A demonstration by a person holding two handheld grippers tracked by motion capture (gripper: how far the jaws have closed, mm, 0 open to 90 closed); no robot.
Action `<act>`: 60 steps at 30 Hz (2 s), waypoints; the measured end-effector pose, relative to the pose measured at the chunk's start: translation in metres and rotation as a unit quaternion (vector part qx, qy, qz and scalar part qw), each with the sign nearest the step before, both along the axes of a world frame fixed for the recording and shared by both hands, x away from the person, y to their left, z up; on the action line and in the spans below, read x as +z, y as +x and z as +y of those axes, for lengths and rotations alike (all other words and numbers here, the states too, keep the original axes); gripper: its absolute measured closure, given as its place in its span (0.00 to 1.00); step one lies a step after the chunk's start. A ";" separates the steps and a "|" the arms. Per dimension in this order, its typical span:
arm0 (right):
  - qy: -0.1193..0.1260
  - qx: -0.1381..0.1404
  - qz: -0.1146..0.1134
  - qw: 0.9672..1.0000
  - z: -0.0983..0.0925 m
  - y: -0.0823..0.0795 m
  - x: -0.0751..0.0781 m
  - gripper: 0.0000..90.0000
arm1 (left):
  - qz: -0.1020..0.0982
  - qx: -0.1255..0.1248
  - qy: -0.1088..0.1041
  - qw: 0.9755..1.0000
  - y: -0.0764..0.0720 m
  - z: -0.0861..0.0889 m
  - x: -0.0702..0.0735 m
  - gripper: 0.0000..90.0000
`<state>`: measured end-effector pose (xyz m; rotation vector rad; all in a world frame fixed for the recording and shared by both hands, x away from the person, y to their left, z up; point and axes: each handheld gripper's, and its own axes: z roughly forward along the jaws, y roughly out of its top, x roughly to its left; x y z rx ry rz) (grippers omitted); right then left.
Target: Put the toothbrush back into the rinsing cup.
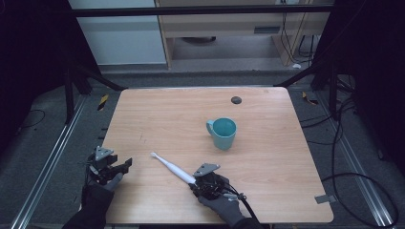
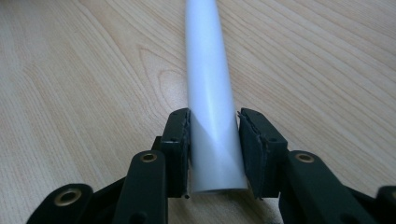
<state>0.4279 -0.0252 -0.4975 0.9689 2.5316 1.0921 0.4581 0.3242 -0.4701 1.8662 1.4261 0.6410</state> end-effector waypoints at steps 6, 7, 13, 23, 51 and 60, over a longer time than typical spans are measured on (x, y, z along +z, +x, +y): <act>0.003 0.005 0.004 1.000 0.000 0.001 -0.001 0.73 | 0.001 0.001 0.000 1.000 0.000 0.000 0.000 0.40; 0.004 0.005 0.005 1.000 0.000 0.001 -0.001 0.73 | 0.001 0.001 0.000 1.000 0.000 0.000 0.000 0.40; 0.014 0.007 0.008 1.000 -0.002 0.001 0.000 0.73 | 0.000 0.002 0.000 1.000 0.000 0.000 0.000 0.40; 0.014 0.023 0.015 1.000 -0.016 0.001 0.006 0.73 | -0.001 0.002 0.000 1.000 0.000 0.001 0.000 0.40; -0.004 0.034 -0.004 0.999 -0.028 0.001 0.007 0.57 | 0.001 0.002 0.002 1.000 -0.001 0.001 0.000 0.40; -0.022 0.028 -0.009 0.999 -0.012 0.012 0.003 0.69 | 0.001 0.002 0.001 1.000 0.000 0.001 0.000 0.40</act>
